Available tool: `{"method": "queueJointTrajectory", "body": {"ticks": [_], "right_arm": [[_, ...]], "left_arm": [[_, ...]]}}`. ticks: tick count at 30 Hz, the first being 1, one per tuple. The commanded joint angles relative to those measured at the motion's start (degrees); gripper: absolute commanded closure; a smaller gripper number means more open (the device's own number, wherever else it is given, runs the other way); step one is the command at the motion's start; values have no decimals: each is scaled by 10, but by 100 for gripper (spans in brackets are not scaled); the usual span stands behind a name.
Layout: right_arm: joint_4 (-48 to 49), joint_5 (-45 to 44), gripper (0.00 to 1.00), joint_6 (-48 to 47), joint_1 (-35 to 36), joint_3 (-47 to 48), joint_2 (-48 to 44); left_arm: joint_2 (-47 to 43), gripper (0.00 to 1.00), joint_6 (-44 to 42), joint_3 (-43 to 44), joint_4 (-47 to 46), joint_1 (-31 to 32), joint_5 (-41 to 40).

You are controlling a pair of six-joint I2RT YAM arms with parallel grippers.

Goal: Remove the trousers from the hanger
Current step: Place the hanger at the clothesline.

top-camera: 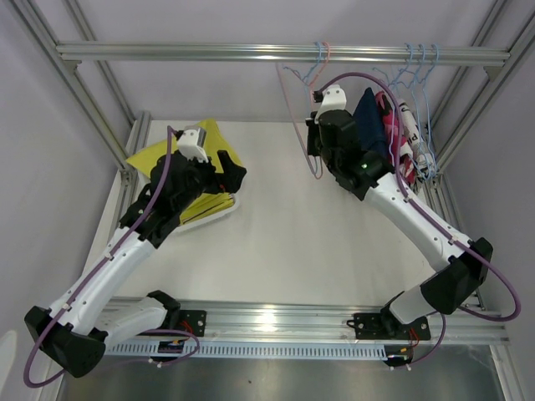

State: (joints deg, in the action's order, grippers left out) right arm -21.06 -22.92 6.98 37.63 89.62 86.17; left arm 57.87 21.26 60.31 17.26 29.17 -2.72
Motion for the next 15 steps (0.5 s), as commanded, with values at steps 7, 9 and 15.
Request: {"method": "queueJointTrajectory", "body": {"ticks": [7, 9, 15], "right_arm": [[-50, -22, 94, -30, 32, 13, 7], [-53, -24, 82, -29, 32, 11, 2], [-68, -39, 42, -27, 34, -1, -33]], "left_arm": [[3, 1, 12, 15, -9, -9, 15], [3, 1, 12, 16, -9, -10, 17], [5, 1, 11, 17, -8, -11, 20]]}}
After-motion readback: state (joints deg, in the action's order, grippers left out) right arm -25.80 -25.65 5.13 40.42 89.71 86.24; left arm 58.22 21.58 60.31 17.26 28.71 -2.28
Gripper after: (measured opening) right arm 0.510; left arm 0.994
